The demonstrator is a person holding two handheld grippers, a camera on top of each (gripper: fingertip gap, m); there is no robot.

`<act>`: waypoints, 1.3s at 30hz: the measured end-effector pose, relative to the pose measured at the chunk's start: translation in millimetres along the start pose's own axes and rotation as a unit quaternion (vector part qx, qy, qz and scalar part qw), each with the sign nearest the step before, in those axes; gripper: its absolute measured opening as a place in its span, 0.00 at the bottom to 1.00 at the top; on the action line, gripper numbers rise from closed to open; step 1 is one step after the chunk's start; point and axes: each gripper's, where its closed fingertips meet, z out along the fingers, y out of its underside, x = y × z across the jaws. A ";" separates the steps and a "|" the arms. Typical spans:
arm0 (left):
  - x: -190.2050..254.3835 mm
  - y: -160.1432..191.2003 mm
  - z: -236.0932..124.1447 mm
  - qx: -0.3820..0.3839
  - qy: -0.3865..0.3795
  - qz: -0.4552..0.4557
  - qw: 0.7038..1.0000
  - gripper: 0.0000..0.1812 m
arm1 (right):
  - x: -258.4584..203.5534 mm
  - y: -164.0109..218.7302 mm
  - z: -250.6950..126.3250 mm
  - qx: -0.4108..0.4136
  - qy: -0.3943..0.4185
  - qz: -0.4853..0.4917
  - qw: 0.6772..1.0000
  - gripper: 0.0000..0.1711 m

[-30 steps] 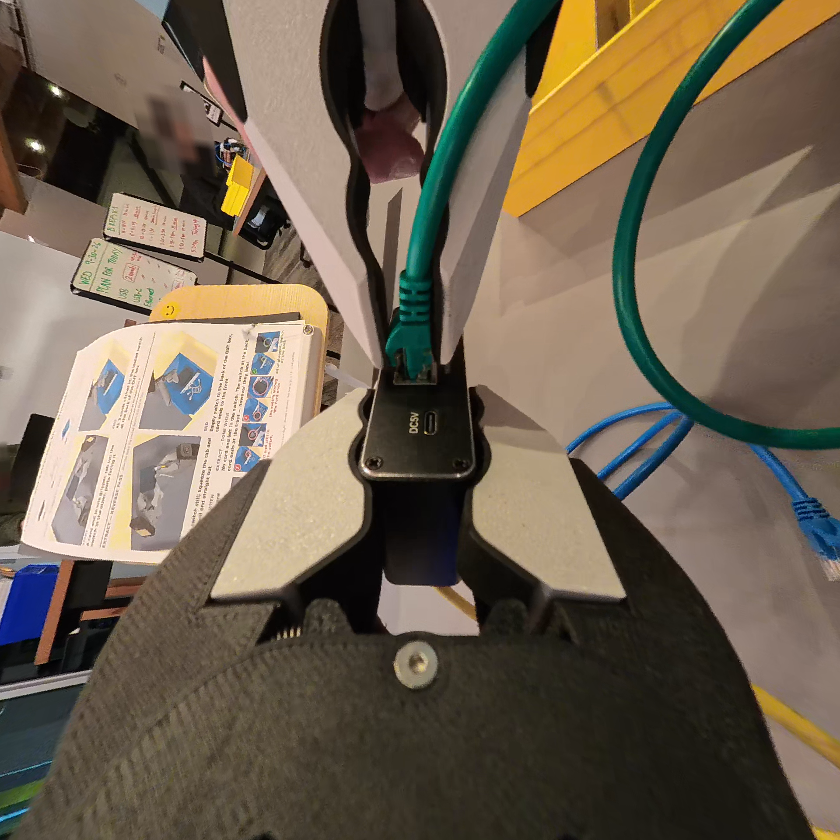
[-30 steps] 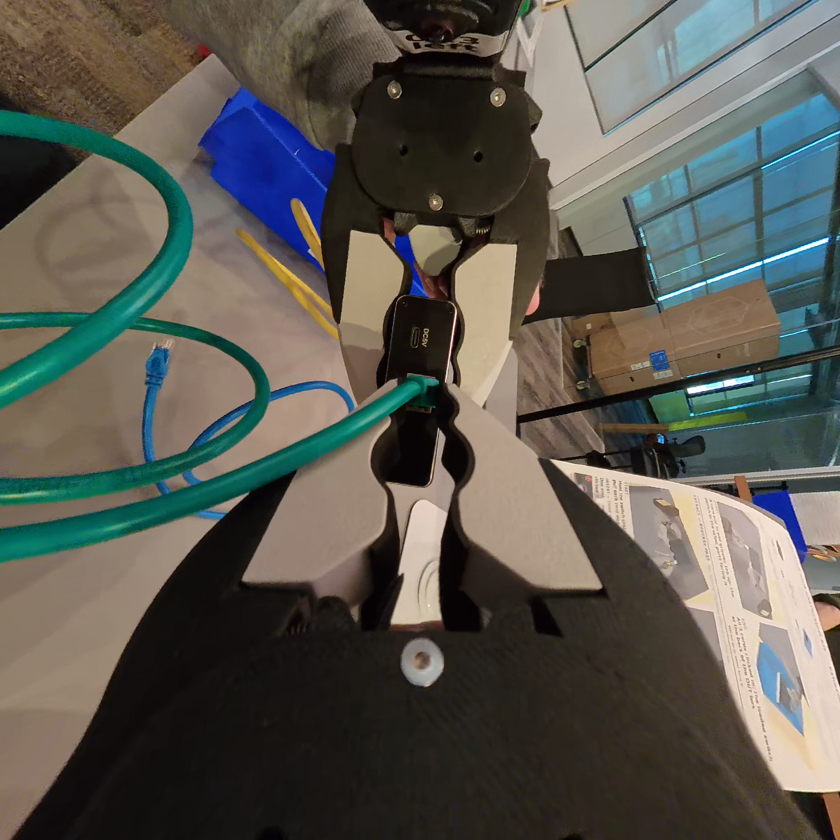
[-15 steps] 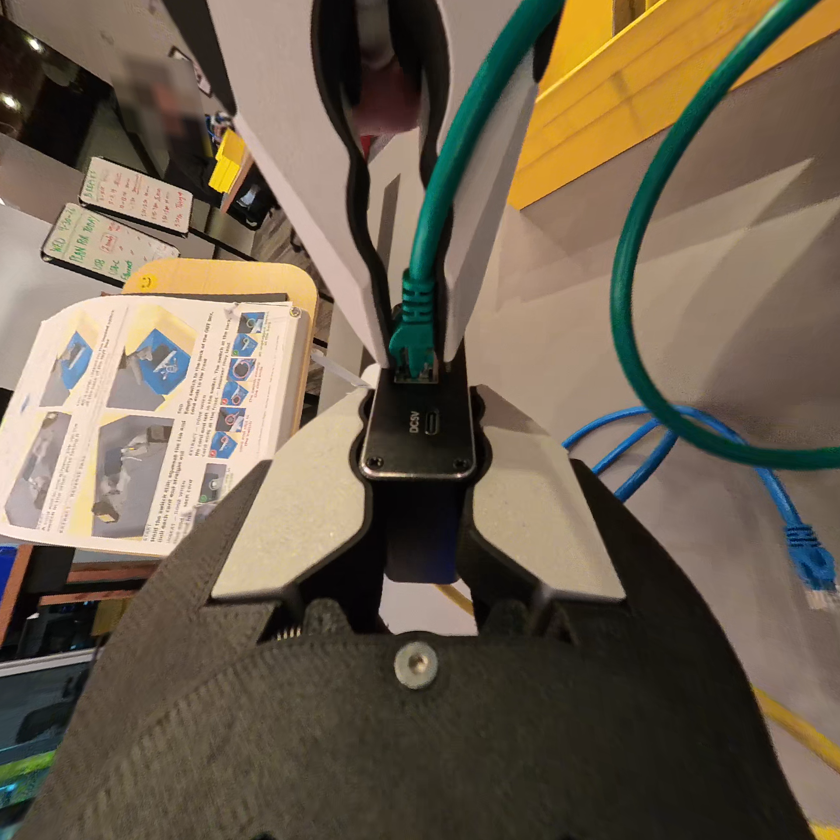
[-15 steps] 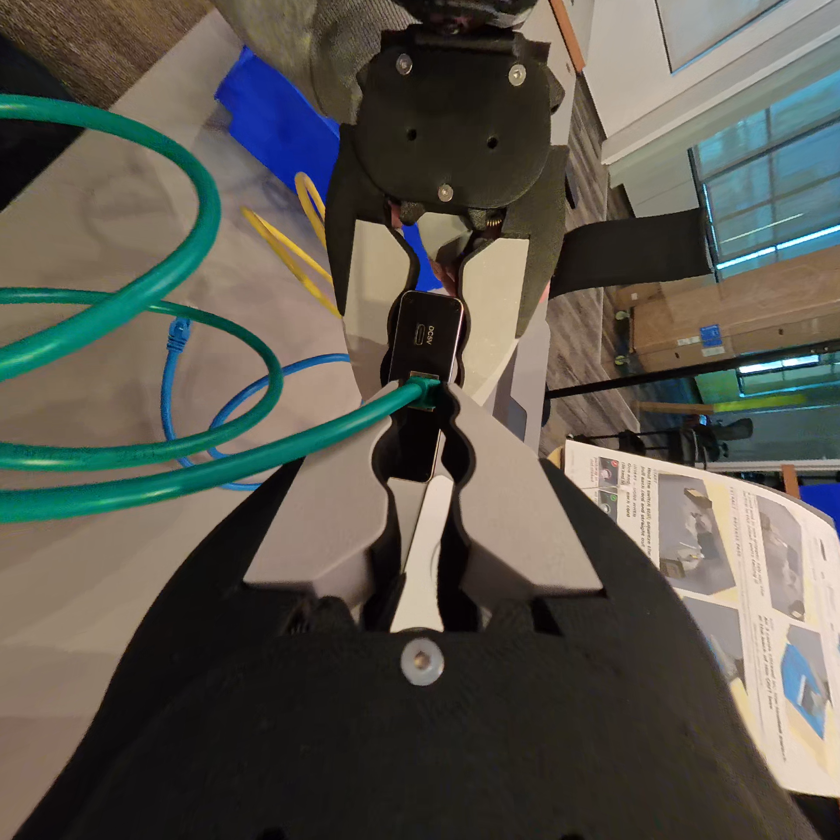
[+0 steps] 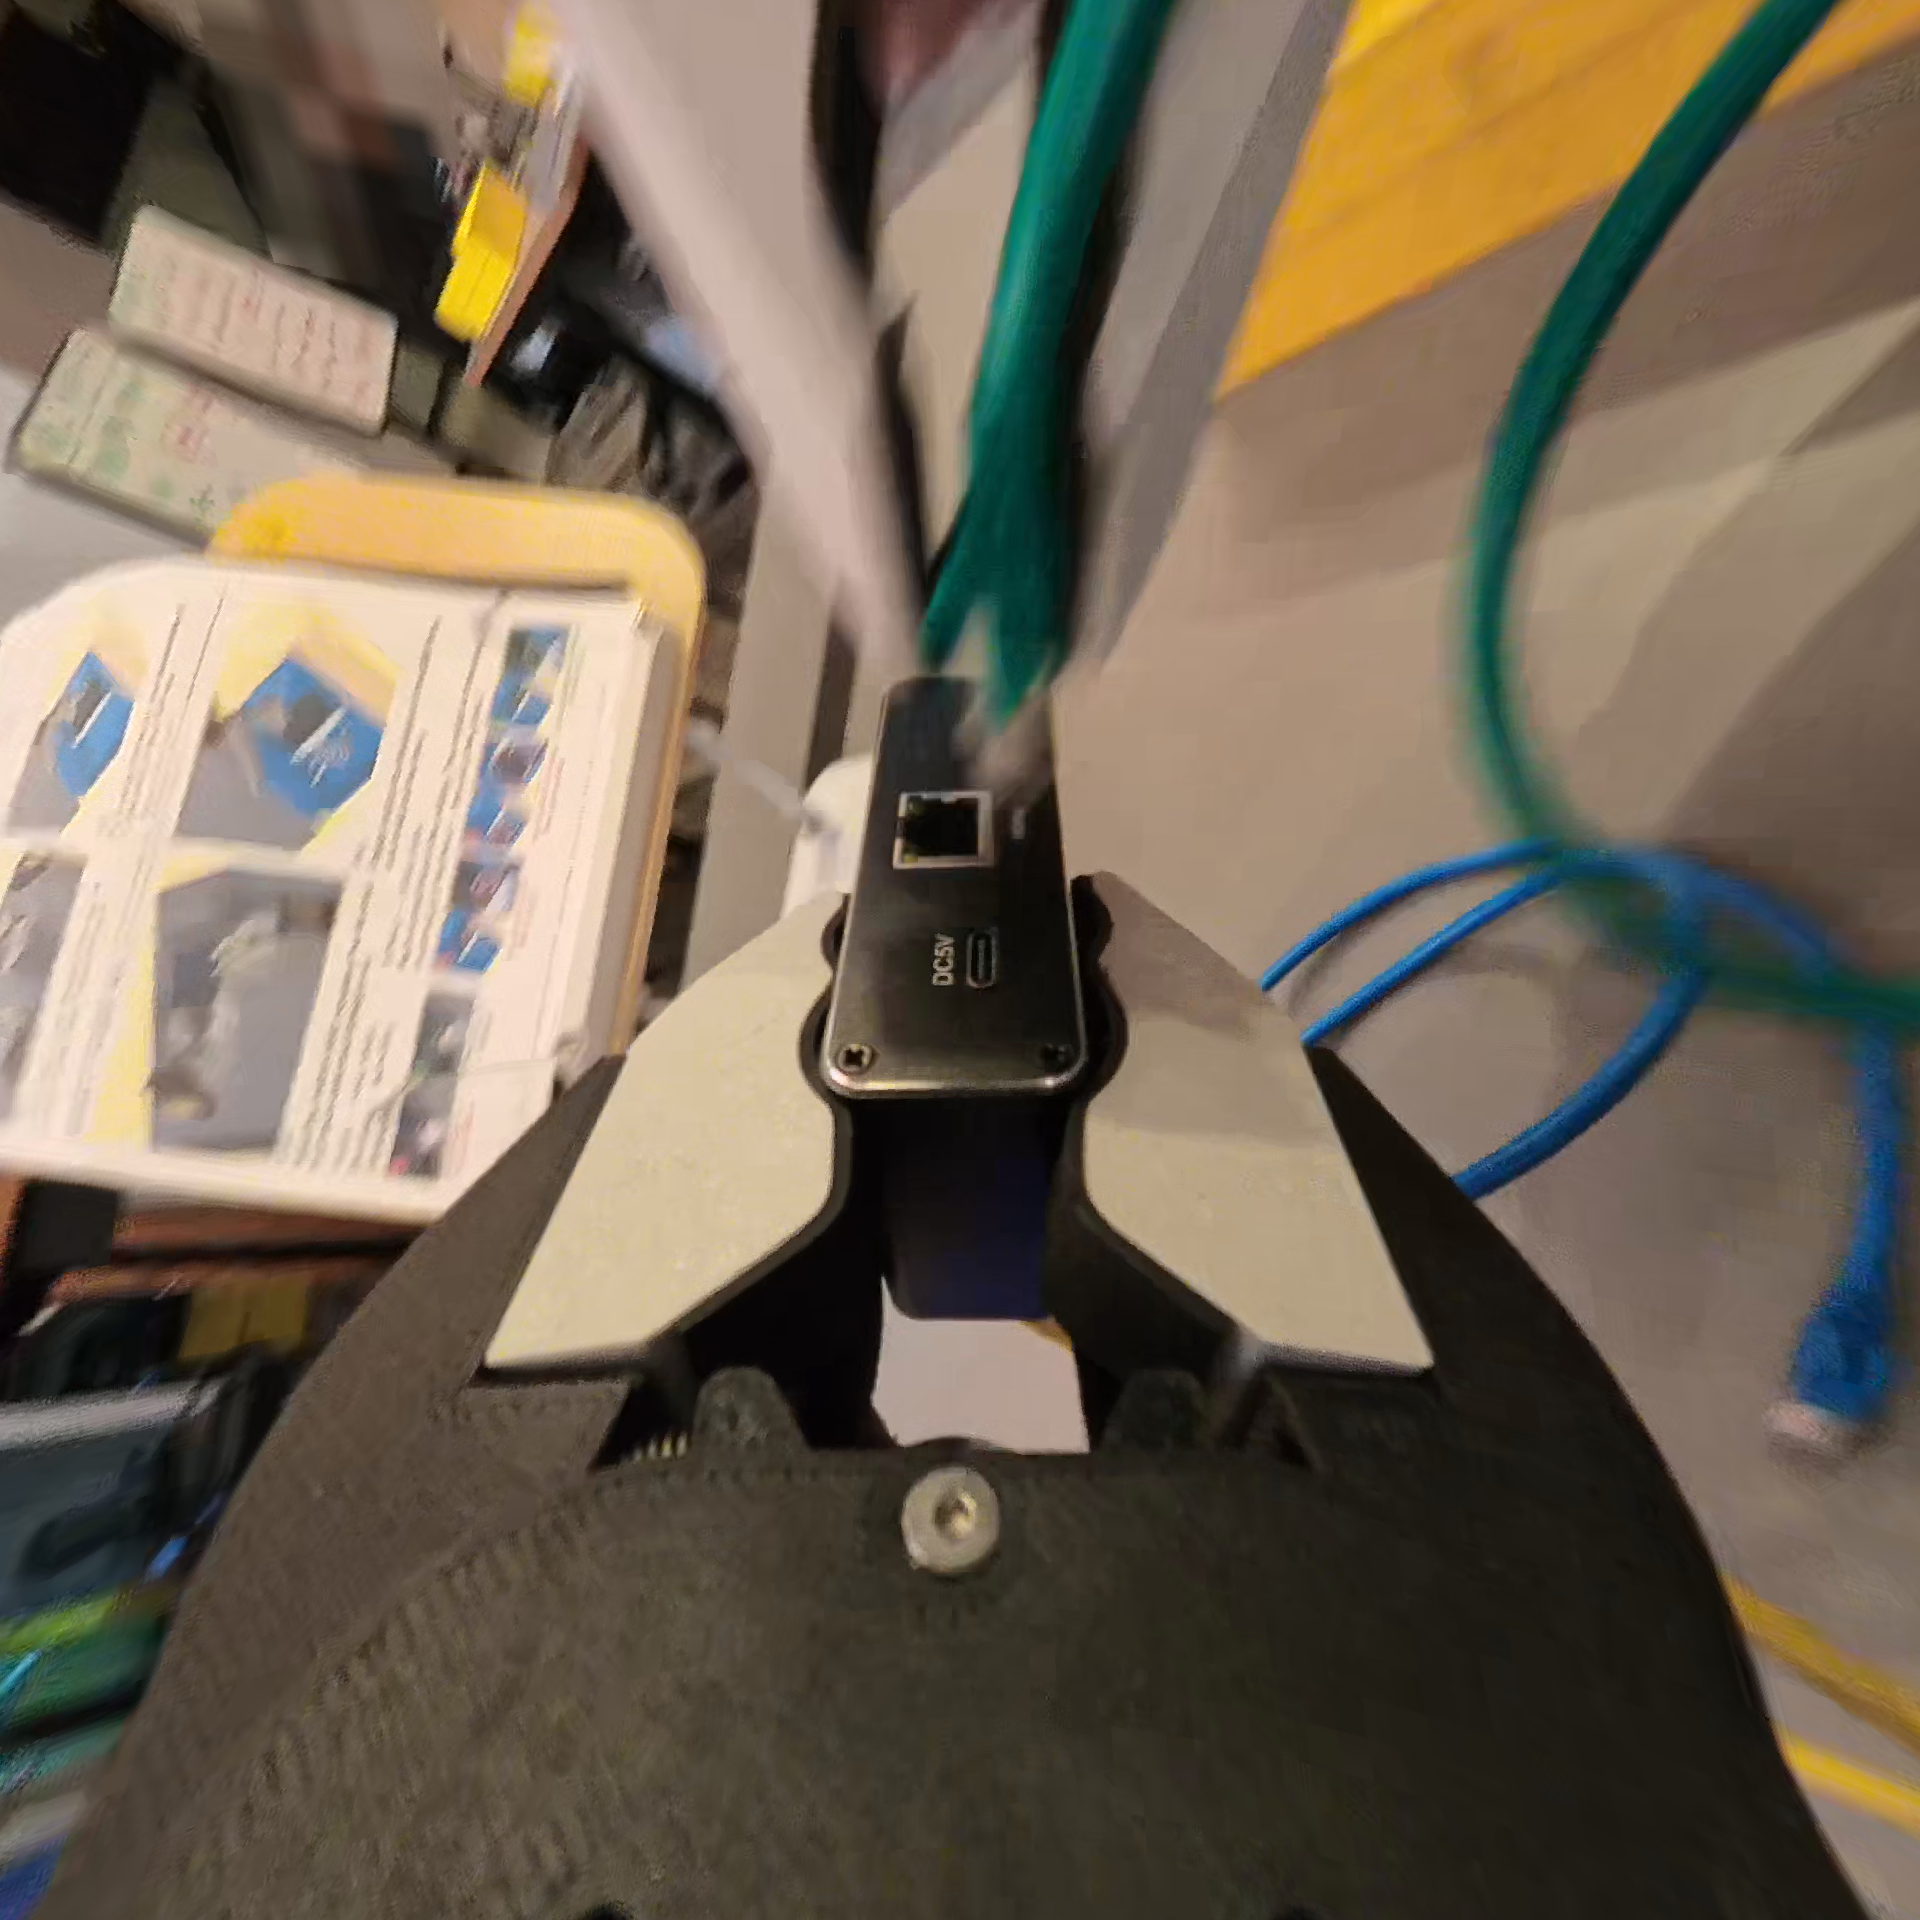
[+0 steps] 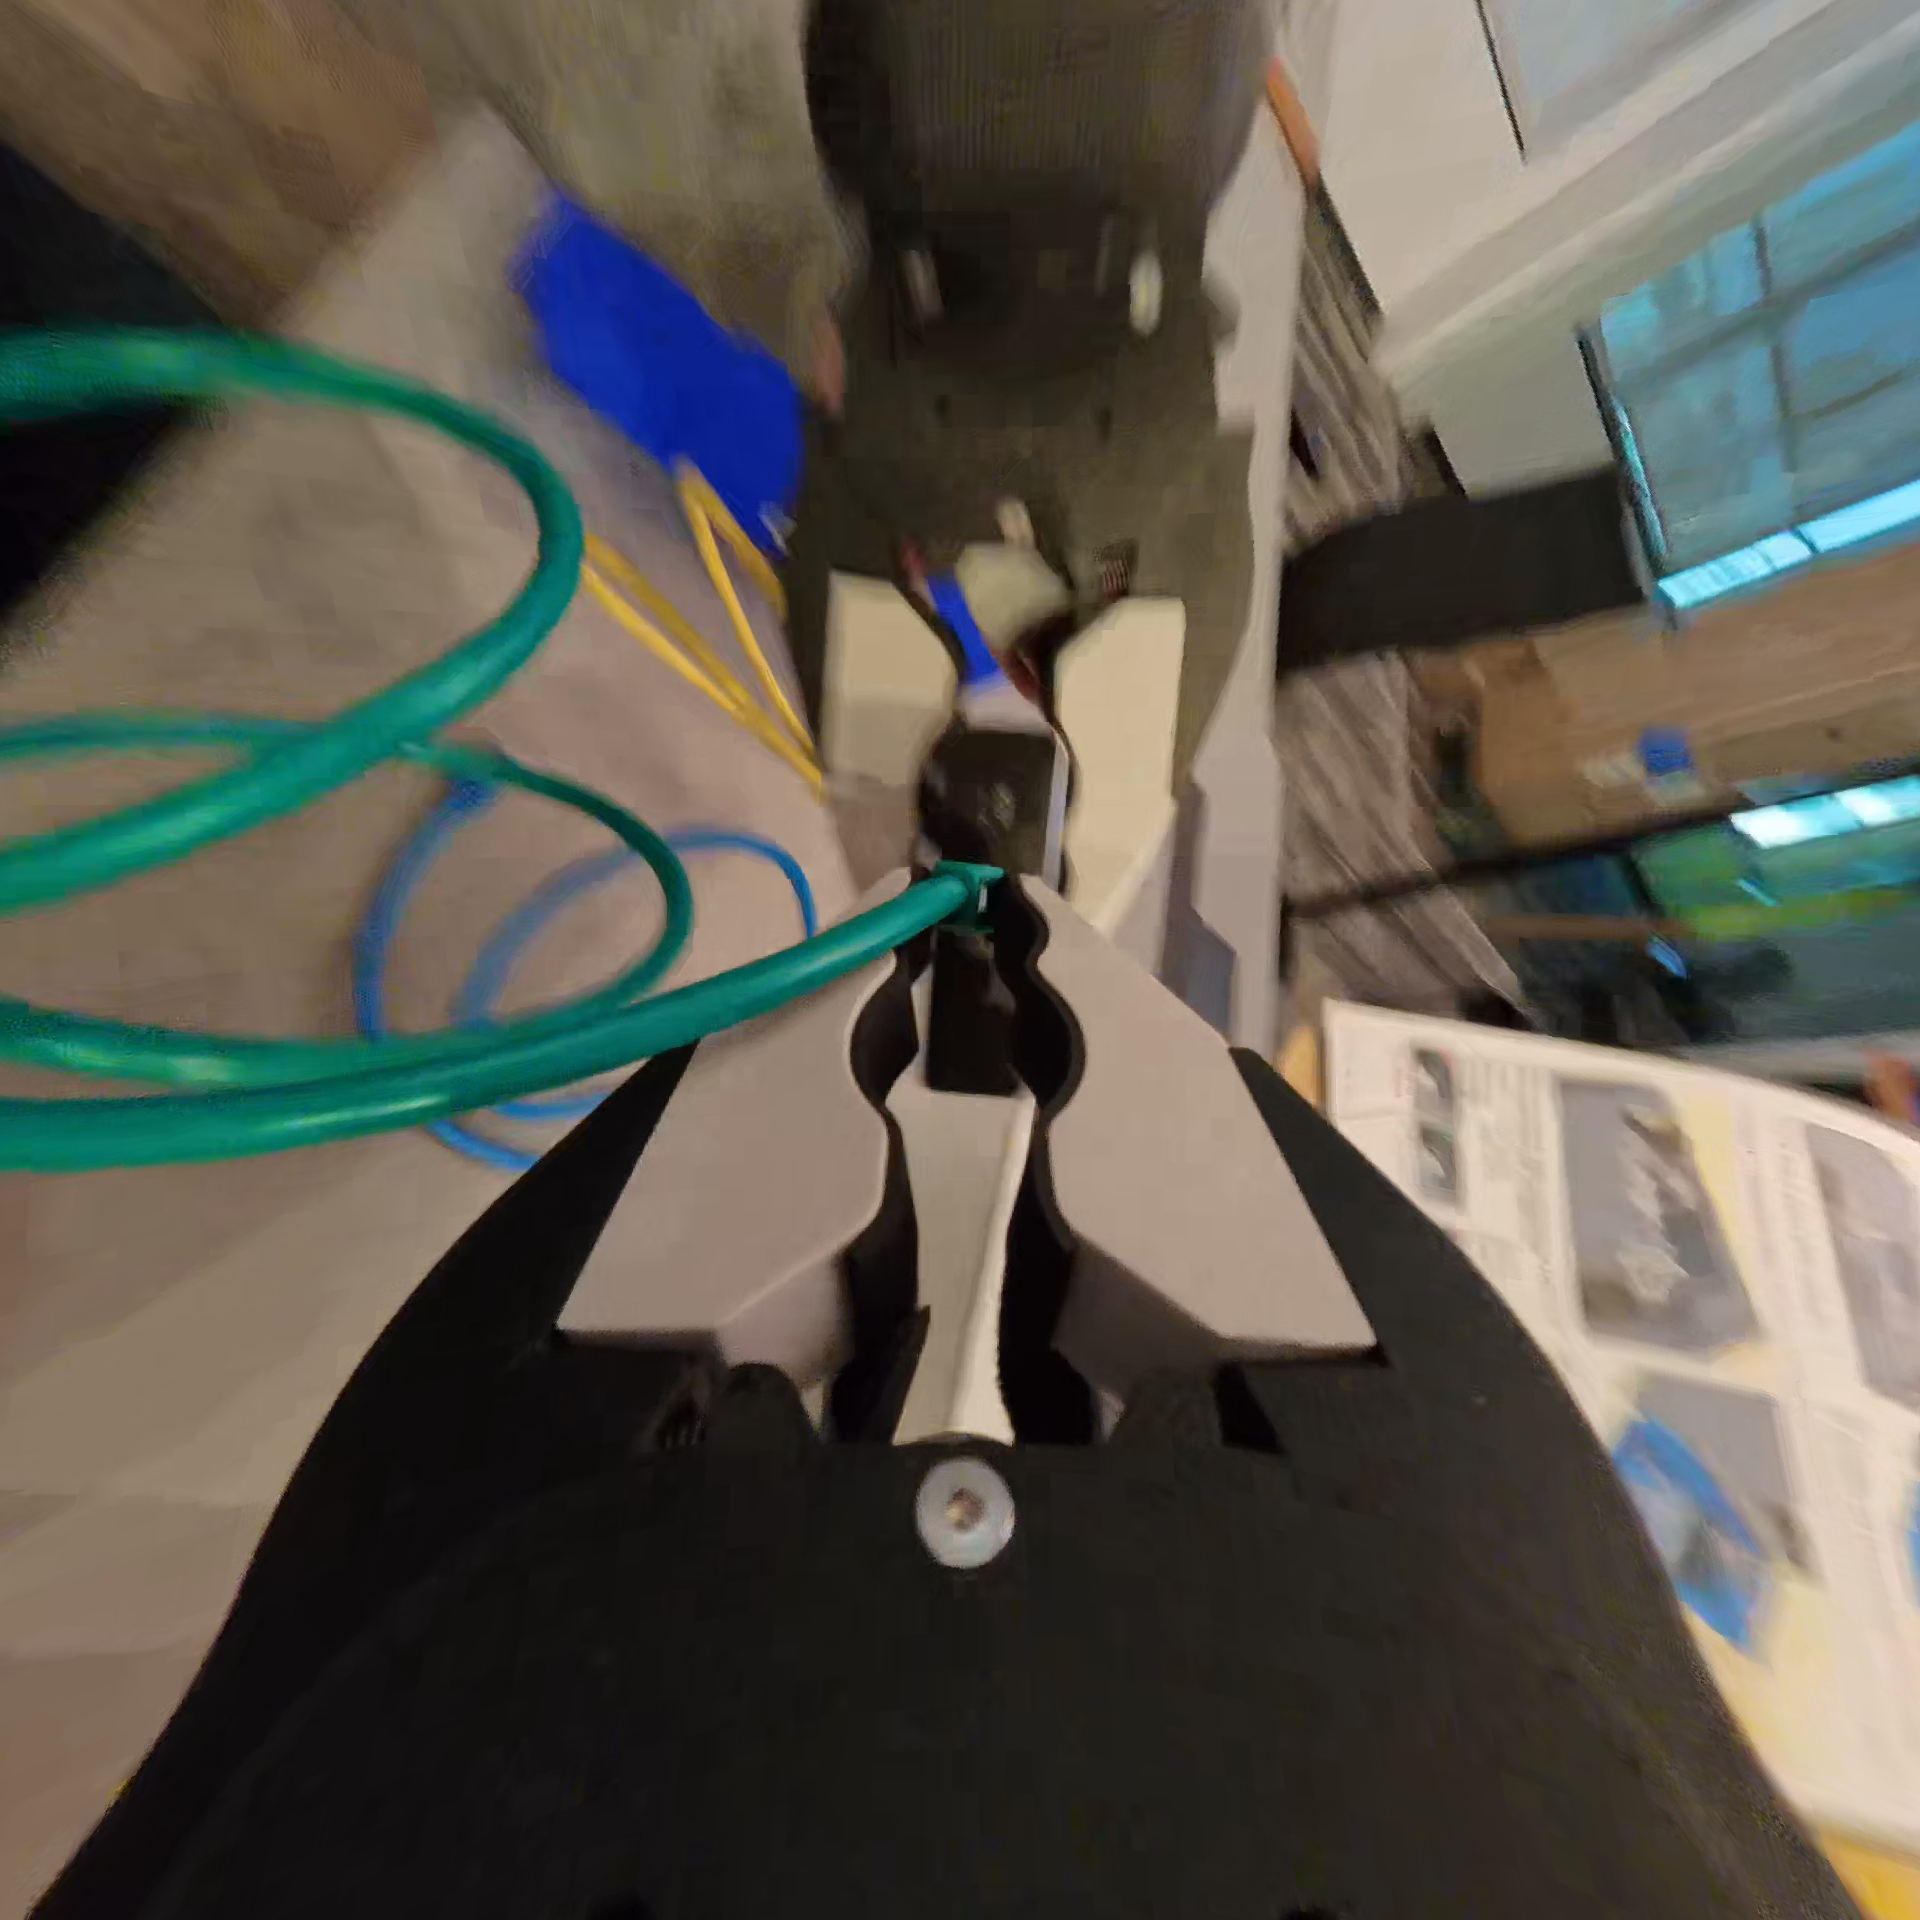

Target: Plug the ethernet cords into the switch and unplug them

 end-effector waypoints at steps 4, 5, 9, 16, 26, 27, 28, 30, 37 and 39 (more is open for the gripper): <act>-21.1 -4.7 -16.1 0.022 -0.033 -0.008 0.999 0.21 | 2.9 4.0 -6.1 0.008 -0.010 0.020 1.000 0.05; -24.1 -14.2 -18.2 0.027 -0.038 0.002 0.999 0.21 | 2.7 4.8 -4.7 0.014 -0.014 0.027 0.999 0.05; -29.3 1.1 -12.0 -0.005 -0.049 0.005 0.999 0.21 | 19.1 0.5 -22.9 0.019 0.031 0.034 0.999 0.05; -20.1 19.7 -15.3 -0.027 -0.058 -0.018 0.998 0.21 | 54.7 56.6 -98.5 -0.137 0.150 0.029 0.979 0.05; -12.8 21.5 -17.6 -0.037 -0.070 -0.015 0.997 0.21 | 36.1 141.0 -228.3 -0.363 0.264 0.067 0.891 0.05; -12.6 21.3 -18.3 -0.035 -0.073 -0.018 0.997 0.21 | 29.7 149.9 -241.6 -0.382 0.274 0.075 0.879 0.06; -11.9 20.9 -19.1 -0.031 -0.073 -0.022 0.997 0.21 | 22.0 158.1 -253.9 -0.400 0.281 0.084 0.868 0.05; -10.3 22.1 -20.5 -0.031 -0.075 -0.024 0.996 0.21 | 4.4 175.7 -278.2 -0.442 0.294 0.094 0.842 0.05; -5.0 25.7 -19.9 -0.036 -0.077 -0.026 0.996 0.21 | -68.5 226.0 -337.1 -0.526 0.323 0.146 0.773 0.06; -4.1 24.9 -18.2 -0.035 -0.077 -0.027 0.996 0.21 | -87.6 236.7 -343.3 -0.544 0.332 0.152 0.755 0.06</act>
